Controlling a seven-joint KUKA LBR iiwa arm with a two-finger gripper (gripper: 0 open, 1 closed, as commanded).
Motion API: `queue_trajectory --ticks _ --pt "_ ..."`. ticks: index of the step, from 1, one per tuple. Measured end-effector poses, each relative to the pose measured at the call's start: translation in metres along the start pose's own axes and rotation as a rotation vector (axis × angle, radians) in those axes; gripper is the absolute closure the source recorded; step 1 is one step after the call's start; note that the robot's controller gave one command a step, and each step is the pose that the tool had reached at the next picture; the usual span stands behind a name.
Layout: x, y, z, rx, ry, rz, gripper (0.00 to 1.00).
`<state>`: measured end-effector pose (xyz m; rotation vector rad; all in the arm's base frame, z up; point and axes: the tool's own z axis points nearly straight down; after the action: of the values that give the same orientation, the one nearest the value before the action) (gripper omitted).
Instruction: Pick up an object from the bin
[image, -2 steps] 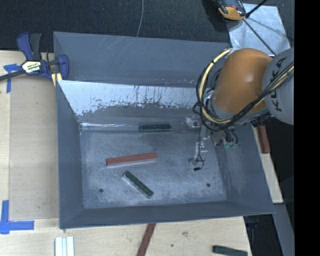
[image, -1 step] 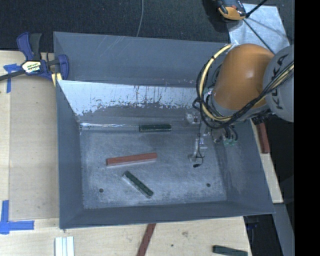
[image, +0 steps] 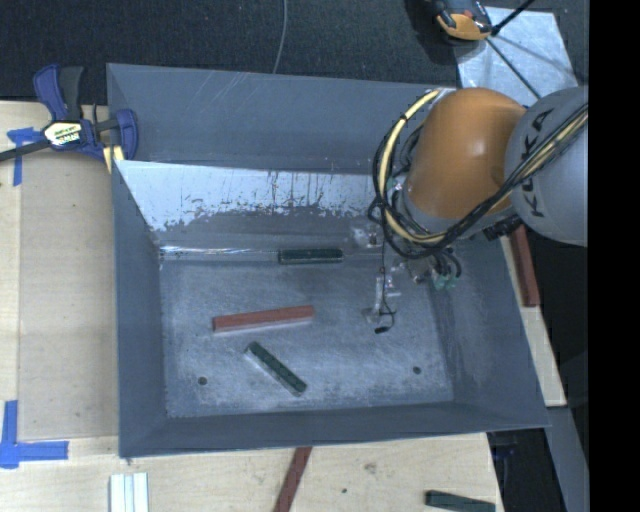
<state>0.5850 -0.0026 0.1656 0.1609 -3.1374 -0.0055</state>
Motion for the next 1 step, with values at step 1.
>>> queue_trajectory --ticks 1 --pt "-0.0024 0.0202 0.0369 0.006 -0.013 -0.007 0.00"
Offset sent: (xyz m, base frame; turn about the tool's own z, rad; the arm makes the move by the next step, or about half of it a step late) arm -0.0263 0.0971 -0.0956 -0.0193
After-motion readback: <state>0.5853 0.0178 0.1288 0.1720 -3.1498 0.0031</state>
